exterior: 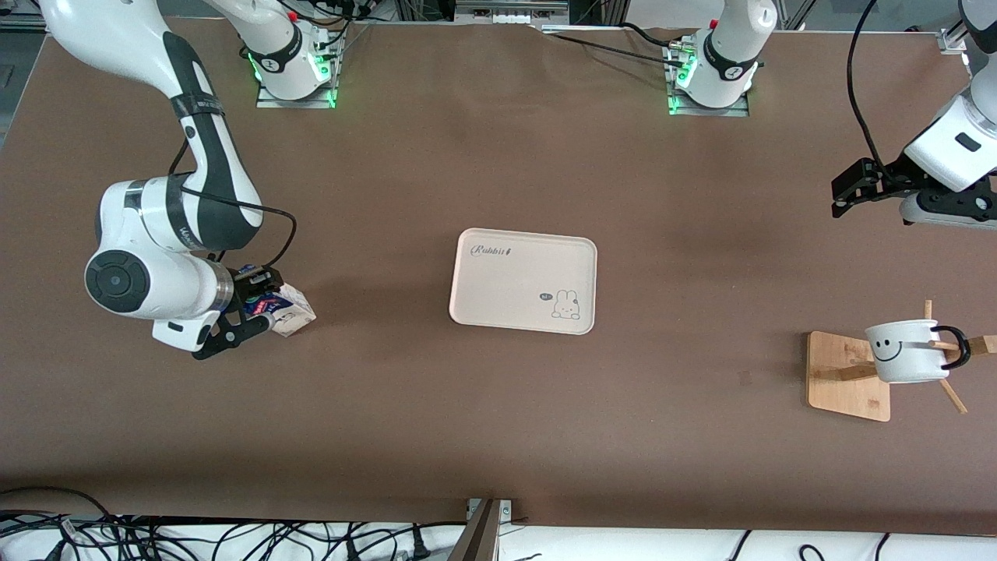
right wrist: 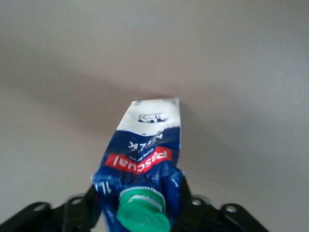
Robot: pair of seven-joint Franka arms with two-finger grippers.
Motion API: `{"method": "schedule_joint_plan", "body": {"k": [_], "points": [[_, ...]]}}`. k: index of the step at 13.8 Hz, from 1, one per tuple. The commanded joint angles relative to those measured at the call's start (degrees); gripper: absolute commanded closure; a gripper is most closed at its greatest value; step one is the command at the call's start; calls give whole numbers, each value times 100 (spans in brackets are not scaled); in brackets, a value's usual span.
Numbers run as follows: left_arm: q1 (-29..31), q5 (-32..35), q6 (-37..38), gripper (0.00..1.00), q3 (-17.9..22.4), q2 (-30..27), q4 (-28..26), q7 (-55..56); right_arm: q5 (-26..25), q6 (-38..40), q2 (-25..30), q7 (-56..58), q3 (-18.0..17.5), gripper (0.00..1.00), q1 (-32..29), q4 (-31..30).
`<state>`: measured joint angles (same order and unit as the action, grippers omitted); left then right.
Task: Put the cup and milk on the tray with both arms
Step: 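Reach the right gripper down and grasp the blue milk carton, then carry the milk carton with the right gripper over the white tray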
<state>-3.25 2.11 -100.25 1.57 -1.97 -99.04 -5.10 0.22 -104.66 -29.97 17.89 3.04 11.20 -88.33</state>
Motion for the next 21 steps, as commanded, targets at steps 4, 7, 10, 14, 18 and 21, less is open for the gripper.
{"method": "schedule_joint_plan", "body": {"k": [4, 7, 10, 14, 18, 21], "points": [[-35, 71, 85, 0, 10, -5, 77, 35, 224, 60, 105, -616, -49, 58, 233, 132], [-35, 71, 85, 0, 10, -14, 77, 35, 670, 454, 115, -1811, -136, 58, 812, 622], [-44, 79, 85, 0, 10, -5, 77, 35, 1400, 385, -70, -3051, -163, 58, 1489, 949], [-44, 71, 85, 0, 10, -14, 77, 35, 1684, -35, -447, -4546, -163, 58, 2341, 1284], [-44, 71, 85, 0, 10, -5, 77, 35, 1631, -466, -790, -4935, -154, 58, 2686, 1275], [-44, 71, 85, 0, 10, -5, 77, 35, 1570, -634, -905, -4953, -145, 58, 2730, 1257]]}}
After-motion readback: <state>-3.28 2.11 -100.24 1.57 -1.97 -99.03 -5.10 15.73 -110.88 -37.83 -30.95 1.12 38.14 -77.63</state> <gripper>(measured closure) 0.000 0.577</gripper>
